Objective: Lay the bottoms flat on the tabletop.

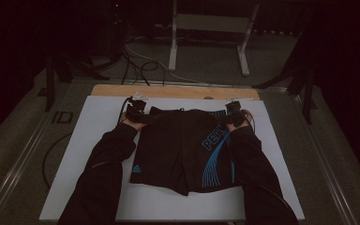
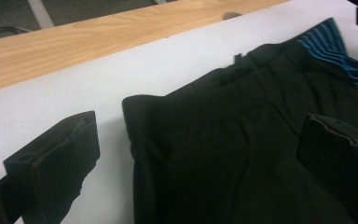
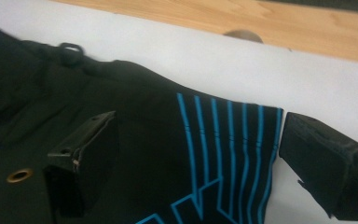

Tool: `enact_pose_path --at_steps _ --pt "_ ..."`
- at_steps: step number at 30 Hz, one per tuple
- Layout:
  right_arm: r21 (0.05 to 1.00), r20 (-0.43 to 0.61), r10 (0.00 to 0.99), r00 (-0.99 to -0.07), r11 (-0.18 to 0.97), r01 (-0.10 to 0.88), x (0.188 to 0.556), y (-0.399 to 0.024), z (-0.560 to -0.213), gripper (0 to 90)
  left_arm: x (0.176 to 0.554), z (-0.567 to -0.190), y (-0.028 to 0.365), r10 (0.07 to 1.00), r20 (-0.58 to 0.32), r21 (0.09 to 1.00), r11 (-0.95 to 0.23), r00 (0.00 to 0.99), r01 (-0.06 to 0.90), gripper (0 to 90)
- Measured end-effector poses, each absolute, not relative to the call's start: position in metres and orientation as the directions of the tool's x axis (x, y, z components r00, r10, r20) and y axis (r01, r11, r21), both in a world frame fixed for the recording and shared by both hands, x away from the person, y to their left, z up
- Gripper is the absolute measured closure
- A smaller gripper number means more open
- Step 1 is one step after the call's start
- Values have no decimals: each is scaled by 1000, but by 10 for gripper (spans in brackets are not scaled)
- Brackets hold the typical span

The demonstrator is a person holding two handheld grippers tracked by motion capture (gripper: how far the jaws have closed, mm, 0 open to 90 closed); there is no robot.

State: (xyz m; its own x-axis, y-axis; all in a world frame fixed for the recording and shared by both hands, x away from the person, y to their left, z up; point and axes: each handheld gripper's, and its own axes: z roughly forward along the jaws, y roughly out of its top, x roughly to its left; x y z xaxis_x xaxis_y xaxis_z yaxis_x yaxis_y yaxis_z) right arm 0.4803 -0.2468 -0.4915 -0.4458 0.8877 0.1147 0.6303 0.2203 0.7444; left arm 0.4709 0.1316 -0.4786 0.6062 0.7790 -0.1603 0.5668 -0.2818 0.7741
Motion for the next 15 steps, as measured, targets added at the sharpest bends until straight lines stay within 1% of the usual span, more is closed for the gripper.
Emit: enact_pose_path --at_steps 2,8,15 --pt "748 117 872 -475 238 620 478 -244 -487 111 469 -472 132 768 -160 774 -293 621 562 0" --pt "758 138 846 -514 244 605 470 -238 -477 110 461 -459 135 725 -164 777 -322 669 540 0" --pt "763 146 812 -565 271 587 461 -231 -473 105 448 -457 142 669 -194 781 -337 718 525 0"
